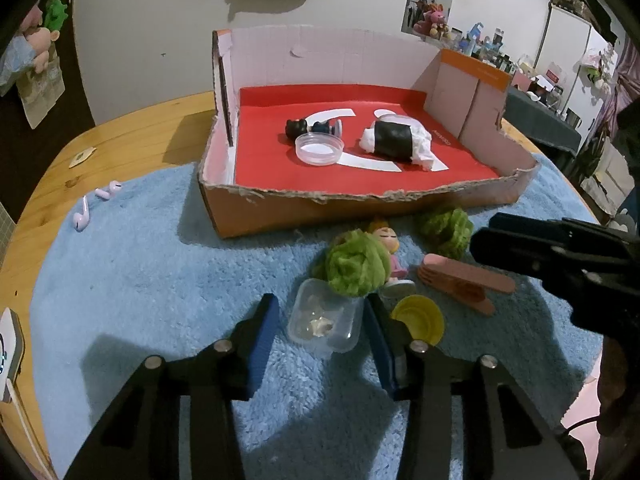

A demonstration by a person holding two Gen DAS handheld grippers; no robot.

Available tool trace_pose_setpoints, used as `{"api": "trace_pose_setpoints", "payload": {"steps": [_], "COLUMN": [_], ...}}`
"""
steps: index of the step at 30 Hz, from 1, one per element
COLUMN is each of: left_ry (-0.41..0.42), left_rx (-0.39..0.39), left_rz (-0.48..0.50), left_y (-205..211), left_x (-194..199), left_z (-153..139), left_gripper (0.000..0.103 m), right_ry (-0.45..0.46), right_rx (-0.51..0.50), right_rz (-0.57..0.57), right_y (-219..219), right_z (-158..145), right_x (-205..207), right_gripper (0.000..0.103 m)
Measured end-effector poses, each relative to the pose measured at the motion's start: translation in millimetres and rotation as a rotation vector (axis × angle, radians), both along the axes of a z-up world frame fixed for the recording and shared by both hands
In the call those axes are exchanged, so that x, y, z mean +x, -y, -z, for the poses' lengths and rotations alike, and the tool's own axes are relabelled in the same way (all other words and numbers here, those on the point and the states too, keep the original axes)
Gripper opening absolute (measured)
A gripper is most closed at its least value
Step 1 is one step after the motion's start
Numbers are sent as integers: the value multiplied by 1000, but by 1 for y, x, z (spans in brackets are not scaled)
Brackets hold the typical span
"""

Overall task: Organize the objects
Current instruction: 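Close the right tool on a green fuzzy ball while the left tool grasps the clear square box, then lift the green ball with the right tool while the left tool carries the square box over the box wall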

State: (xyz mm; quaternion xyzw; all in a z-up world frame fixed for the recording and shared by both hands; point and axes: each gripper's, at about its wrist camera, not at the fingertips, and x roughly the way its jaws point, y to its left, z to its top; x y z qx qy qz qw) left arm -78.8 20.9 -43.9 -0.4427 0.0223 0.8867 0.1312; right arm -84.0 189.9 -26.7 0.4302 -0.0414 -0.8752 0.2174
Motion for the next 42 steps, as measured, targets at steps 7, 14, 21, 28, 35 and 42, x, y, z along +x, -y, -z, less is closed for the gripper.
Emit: {"api": "trace_pose_setpoints", "payload": {"steps": [7,14,21,28,35,42], "left_ry": [-4,-9,-20,-51,-60,-69], "left_rx": [-6,-8,10,18,21,26], "left_rz": [2,2,5,20,12,-5], "left_y": [0,0,-1,-8,-12,-14], "left_x": [-2,0,4,9,6,2], "left_z": [0,0,-7,-19,-24,-31], "left_gripper": [37,37,36,36,36,36], "right_ry": [22,49,42,19,6,-6], "right_rx": [13,22,11,-9,-27,-52], "right_rz": [12,24,28,17,12,4], "right_y": [7,9,3,0,-4,-6], "right_z": [11,23,19,7,-2,-10], "right_x": [-15,-24,-16,-3,5,10], "right_gripper": [39,26,22,22,22,22]}}
